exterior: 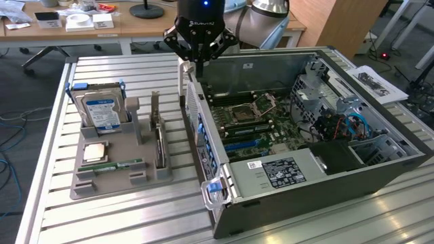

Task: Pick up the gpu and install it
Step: 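Reach for the gpu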

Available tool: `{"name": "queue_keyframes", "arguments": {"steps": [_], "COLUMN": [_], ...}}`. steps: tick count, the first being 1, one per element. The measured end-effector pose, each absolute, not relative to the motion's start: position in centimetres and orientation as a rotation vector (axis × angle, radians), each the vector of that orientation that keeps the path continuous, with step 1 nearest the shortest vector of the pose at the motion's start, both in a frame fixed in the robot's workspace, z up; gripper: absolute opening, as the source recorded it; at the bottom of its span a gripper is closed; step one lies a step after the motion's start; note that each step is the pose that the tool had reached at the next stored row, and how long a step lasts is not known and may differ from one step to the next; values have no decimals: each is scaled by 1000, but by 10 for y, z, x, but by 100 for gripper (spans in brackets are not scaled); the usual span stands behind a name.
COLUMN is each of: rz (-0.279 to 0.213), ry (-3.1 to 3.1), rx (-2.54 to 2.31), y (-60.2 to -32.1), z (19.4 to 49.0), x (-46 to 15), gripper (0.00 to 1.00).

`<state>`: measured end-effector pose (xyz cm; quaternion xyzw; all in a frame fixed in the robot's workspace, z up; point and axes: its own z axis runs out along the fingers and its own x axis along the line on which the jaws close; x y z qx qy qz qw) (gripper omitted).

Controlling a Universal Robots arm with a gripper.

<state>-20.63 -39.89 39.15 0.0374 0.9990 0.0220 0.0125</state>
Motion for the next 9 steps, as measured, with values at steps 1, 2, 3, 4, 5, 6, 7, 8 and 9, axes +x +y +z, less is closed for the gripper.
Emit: {"name": "queue_keyframes", "arguments": {"steps": [1, 2, 3, 4, 5, 6, 7, 8, 9], "rz": [69, 69, 69, 69, 69, 69, 69, 69, 69], "ry": [3114, 3114, 3114, 3114, 3114, 3114, 3114, 3114, 3114], "rx": [117, 117, 117, 117, 117, 117, 117, 117, 117], "y": [-399, -399, -399, -399, -399, -399, -399, -399, -399], "z": [391, 391, 391, 391, 391, 391, 391, 391, 391], "x": [-209, -211, -213, -216, -218, -221, -224, -227, -230], "gripper": [11, 11, 11, 11, 11, 11, 11, 11, 11]}}
